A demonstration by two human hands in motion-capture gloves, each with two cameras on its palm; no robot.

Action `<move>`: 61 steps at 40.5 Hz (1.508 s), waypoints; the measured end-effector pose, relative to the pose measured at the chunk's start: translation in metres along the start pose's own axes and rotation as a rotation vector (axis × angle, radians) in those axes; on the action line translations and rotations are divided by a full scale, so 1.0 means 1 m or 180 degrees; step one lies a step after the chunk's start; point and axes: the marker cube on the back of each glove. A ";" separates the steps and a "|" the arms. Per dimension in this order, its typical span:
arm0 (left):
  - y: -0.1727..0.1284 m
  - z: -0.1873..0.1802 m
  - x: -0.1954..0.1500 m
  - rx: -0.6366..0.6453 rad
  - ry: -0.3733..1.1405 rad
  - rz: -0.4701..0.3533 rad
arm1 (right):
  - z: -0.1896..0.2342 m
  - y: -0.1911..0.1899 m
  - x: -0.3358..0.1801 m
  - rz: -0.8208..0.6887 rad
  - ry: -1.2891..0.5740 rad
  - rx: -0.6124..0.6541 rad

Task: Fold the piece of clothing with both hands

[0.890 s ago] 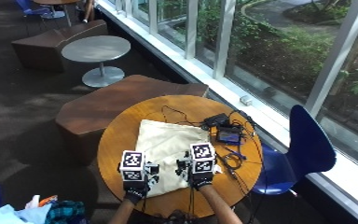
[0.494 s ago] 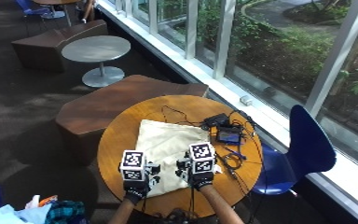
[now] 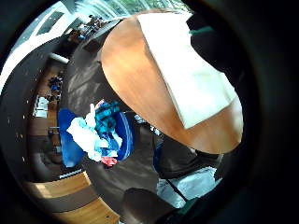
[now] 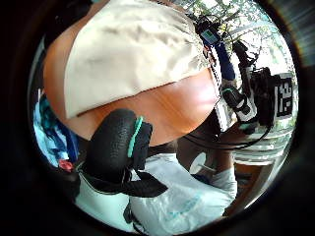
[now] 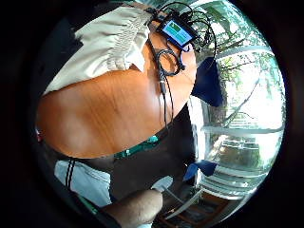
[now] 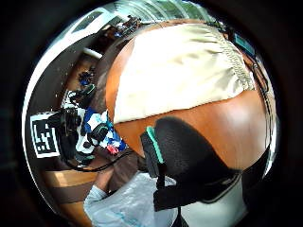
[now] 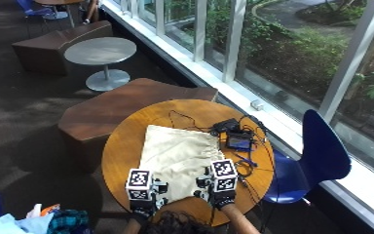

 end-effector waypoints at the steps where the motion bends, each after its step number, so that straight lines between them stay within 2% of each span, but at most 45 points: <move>1: -0.001 0.007 0.000 -0.0025 -0.0004 0.0005 | 0.006 -0.001 0.004 0.0027 0.0025 -0.0026; 11: -0.014 0.065 -0.002 -0.0265 -0.0006 0.0304 | 0.059 -0.024 0.029 0.0113 0.0048 -0.0177; 17: -0.025 0.091 -0.008 -0.0267 -0.0010 0.0414 | 0.073 -0.037 0.035 0.0007 0.0019 -0.0231; 20: -0.031 0.098 -0.009 -0.0068 -0.0020 0.0412 | 0.078 -0.043 0.035 -0.0101 0.0065 -0.0269; 24: -0.042 0.100 -0.011 0.0441 -0.0167 0.0363 | 0.085 -0.050 0.033 -0.0245 0.0119 -0.0271; 30: -0.054 0.083 -0.015 0.1201 -0.0560 0.0274 | 0.091 -0.058 0.035 -0.0243 0.0350 0.0100; 35: -0.048 0.070 -0.017 0.1347 -0.0620 0.0266 | 0.087 -0.055 0.036 -0.0352 0.0477 0.0573; 38: -0.041 0.049 -0.027 0.1491 -0.0692 0.0263 | 0.082 -0.044 0.038 -0.0541 0.0439 0.0805; 40: -0.024 0.035 -0.025 0.1373 -0.0403 0.0356 | 0.072 -0.030 0.039 -0.0713 0.0361 0.1059; 43: 0.012 0.013 -0.023 0.0953 0.0139 0.0570 | 0.049 -0.001 0.036 -0.0928 0.0186 0.1336; 46: 0.037 -0.018 -0.035 0.0692 0.0239 0.0736 | 0.024 0.027 0.038 -0.1079 0.0084 0.1229; 49: 0.041 -0.044 -0.044 0.0569 0.0094 0.0823 | 0.001 0.037 0.038 -0.1148 -0.0150 0.1003; 52: 0.020 -0.060 -0.048 0.0491 -0.0048 0.0841 | -0.017 0.021 0.042 -0.1083 -0.0498 0.0832; 55: -0.015 -0.072 -0.051 0.0358 -0.0203 0.0761 | -0.031 -0.016 0.048 -0.0915 -0.0855 0.0649; 58: -0.061 -0.074 -0.052 0.0196 -0.0316 0.0636 | -0.036 -0.064 0.052 -0.0748 -0.1112 0.0412; 61: -0.121 -0.057 -0.055 -0.0069 -0.0377 0.0470 | -0.030 -0.120 0.055 -0.0545 -0.1179 0.0078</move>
